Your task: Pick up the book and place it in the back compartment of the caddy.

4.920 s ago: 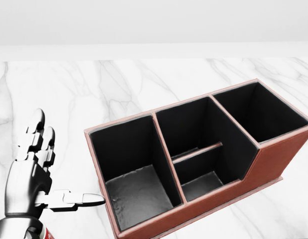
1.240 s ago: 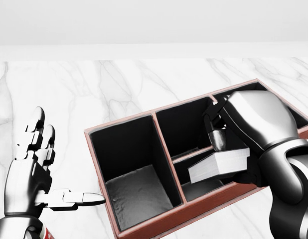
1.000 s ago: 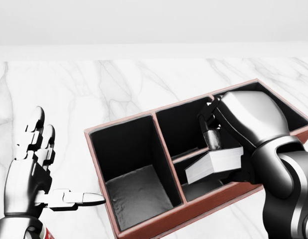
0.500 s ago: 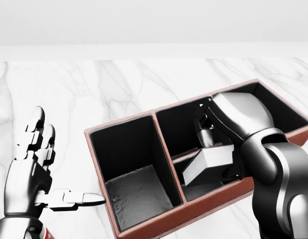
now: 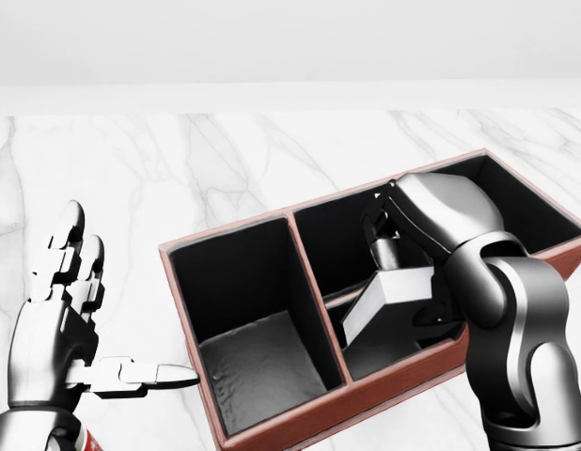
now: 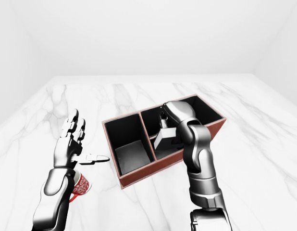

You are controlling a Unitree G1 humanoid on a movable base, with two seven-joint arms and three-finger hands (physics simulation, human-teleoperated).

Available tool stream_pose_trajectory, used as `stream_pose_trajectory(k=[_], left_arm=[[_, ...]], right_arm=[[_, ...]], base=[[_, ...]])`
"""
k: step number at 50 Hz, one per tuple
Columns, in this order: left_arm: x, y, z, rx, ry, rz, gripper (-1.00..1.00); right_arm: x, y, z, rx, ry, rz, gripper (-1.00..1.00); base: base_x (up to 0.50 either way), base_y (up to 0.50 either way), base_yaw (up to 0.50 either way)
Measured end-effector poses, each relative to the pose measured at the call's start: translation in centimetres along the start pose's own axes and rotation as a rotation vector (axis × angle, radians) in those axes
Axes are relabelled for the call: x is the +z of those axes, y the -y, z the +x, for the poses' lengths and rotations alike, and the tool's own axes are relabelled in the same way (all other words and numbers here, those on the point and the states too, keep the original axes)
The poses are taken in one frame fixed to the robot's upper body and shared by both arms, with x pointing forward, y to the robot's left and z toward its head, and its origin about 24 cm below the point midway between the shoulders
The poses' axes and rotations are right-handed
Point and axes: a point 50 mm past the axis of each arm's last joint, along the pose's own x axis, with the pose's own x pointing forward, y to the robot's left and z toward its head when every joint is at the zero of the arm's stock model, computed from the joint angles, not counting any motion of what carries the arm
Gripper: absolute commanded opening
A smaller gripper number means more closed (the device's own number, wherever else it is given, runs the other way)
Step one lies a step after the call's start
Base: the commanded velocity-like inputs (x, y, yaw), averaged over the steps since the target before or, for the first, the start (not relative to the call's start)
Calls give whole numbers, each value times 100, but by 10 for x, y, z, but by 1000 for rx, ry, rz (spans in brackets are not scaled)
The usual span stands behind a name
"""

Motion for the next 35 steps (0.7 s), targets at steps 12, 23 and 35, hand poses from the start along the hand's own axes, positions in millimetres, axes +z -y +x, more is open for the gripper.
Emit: stream_pose_trajectory(k=[12, 23, 35], left_arm=[[-1, 0, 0, -1, -4, 1, 100], [-1, 0, 0, 0, -4, 2, 100], [-1, 1, 0, 1, -6, 3, 100]], right_arm=[[-5, -5, 5, 4, -16, 8, -100], [-8, -7, 9, 4, -25, 14, -100], [-10, -9, 13, -10, -30, 24, -100]], base=[[0, 0, 0], [0, 0, 0], [0, 0, 0]])
